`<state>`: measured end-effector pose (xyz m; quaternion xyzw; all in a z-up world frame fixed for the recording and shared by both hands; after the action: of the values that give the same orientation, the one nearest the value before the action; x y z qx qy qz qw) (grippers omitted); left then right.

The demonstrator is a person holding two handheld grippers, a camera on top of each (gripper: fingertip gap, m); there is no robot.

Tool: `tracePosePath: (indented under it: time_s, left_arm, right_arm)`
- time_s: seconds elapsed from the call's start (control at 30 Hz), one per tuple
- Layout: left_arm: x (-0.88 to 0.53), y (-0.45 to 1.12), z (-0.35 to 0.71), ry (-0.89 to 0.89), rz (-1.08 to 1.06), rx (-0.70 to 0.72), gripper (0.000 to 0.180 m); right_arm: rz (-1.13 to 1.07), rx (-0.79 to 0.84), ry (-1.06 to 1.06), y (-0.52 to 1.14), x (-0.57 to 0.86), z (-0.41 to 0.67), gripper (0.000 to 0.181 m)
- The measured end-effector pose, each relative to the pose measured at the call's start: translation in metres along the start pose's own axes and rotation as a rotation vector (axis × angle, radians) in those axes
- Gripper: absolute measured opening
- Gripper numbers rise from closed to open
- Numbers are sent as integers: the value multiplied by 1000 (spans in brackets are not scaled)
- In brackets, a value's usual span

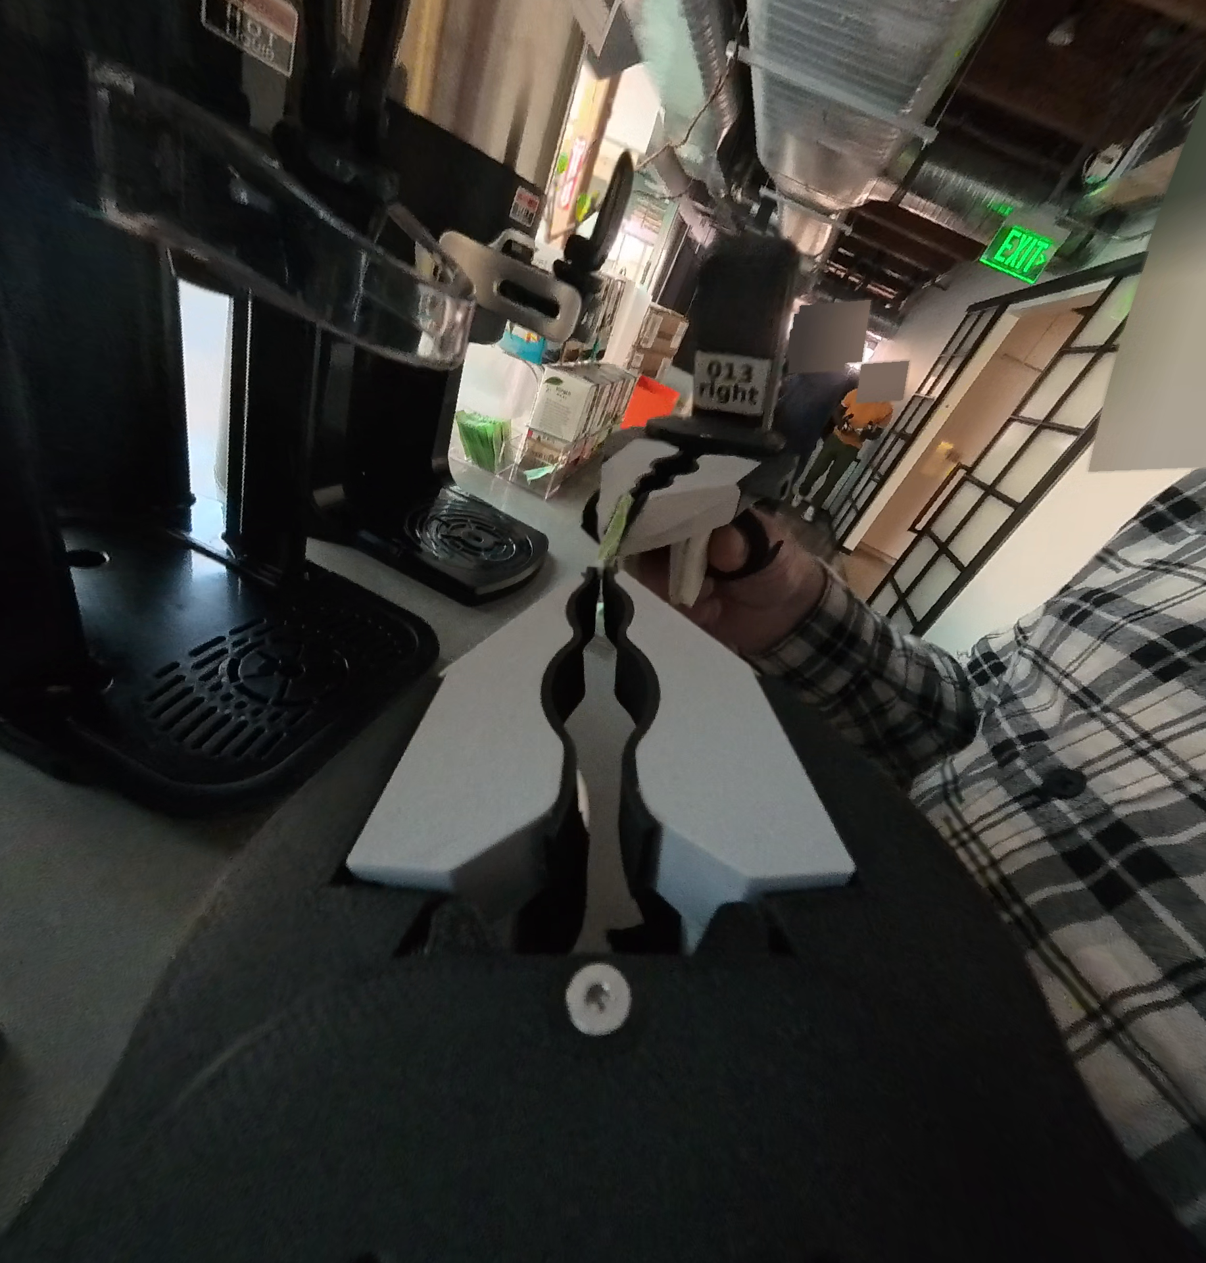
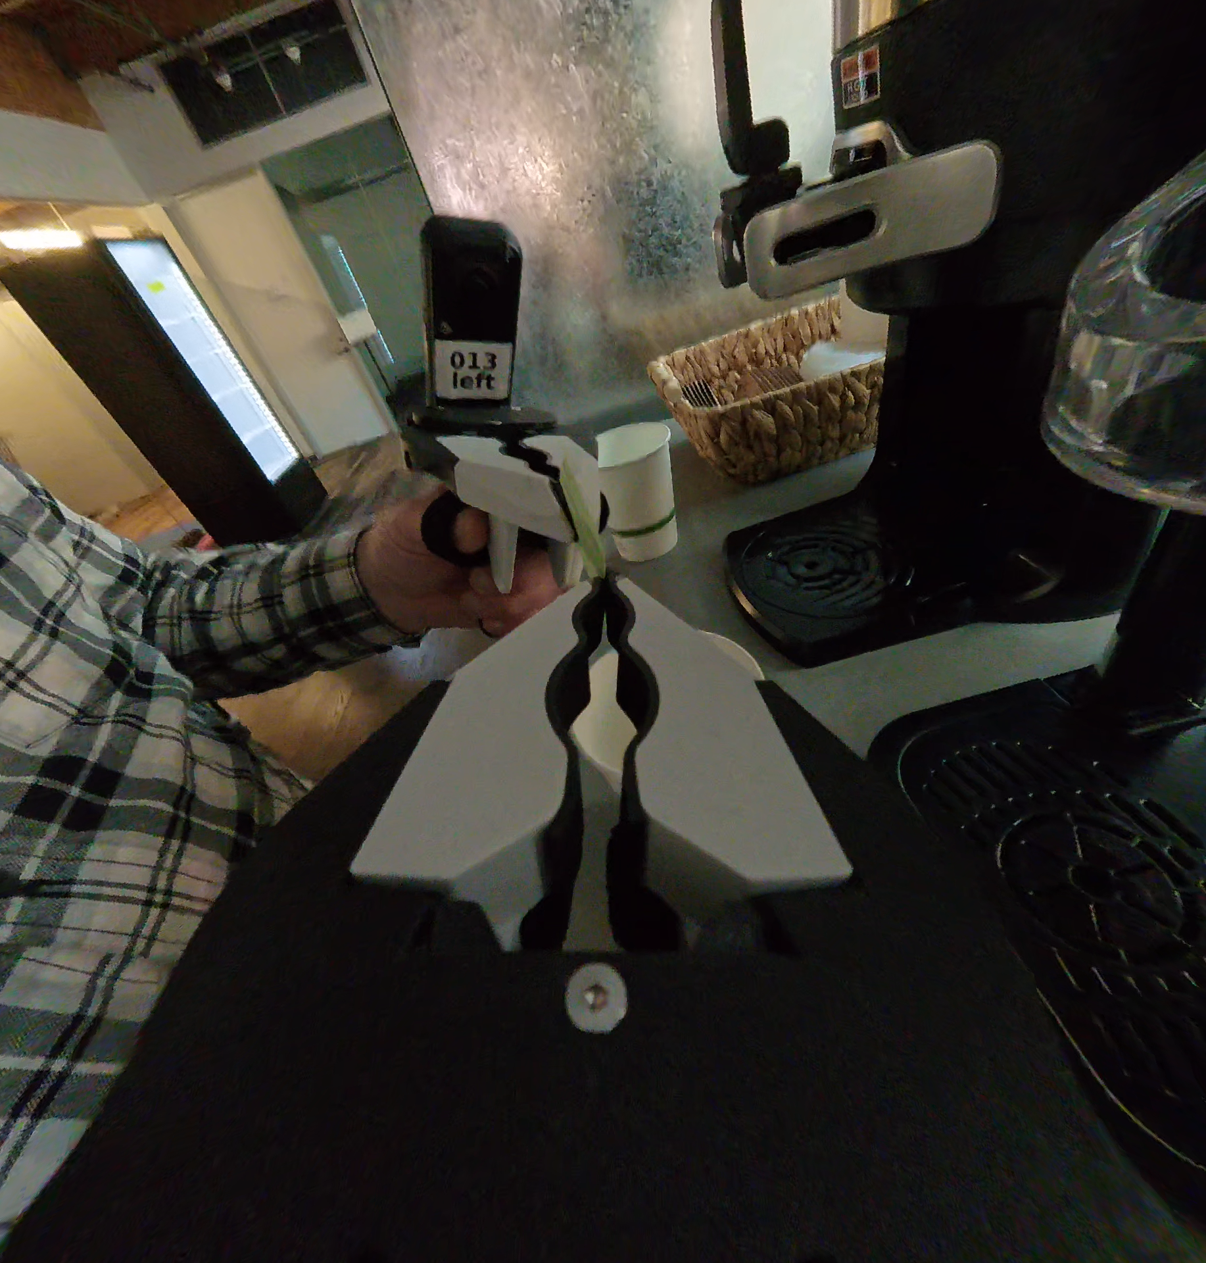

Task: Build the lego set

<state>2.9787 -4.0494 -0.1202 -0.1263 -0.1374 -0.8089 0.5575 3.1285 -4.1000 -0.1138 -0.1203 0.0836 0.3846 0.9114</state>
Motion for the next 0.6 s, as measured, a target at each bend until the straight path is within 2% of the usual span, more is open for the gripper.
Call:
tracePosePath:
  time_s: [0.07, 0.13, 0.2, 0.4, 0.5, 0.6]
  left_arm:
    - [-3, -4, -4, -9, 7, -15, 2]
    - [-7, -10, -5, -1, 59, -53, 21]
    - [-6, -15, -3, 39, 95, -96, 25]
    - [2, 2, 1, 195, 130, -373, 17]
    - [0, 13, -8, 230, 139, -495, 10]
    - [-4, 16, -13, 220, 148, -517, 6]
  right_arm:
    - [-35, -60, -79, 1, 0, 1, 0]
    - [-74, -145, -195, 2, -2, 4, 0]
    - [-94, -245, -309, 5, -6, 8, 0]
    - [-151, -641, -680, 23, -10, 3, 0]
    - [-124, -719, -755, 32, -14, 4, 0]
    - [-105, -776, -801, 37, -15, 3, 0]
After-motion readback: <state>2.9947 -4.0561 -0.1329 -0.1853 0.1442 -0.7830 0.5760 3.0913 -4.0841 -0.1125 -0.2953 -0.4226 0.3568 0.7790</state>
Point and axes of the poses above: each gripper's, where its closed fingertips meet, y out along the fingers, z out of its top, x = y × z across the jaws, the point moved 7 cm from there along -y, back along the fingers, and after that the axes turned 13 degrees about -z, right-handed, at the moved point
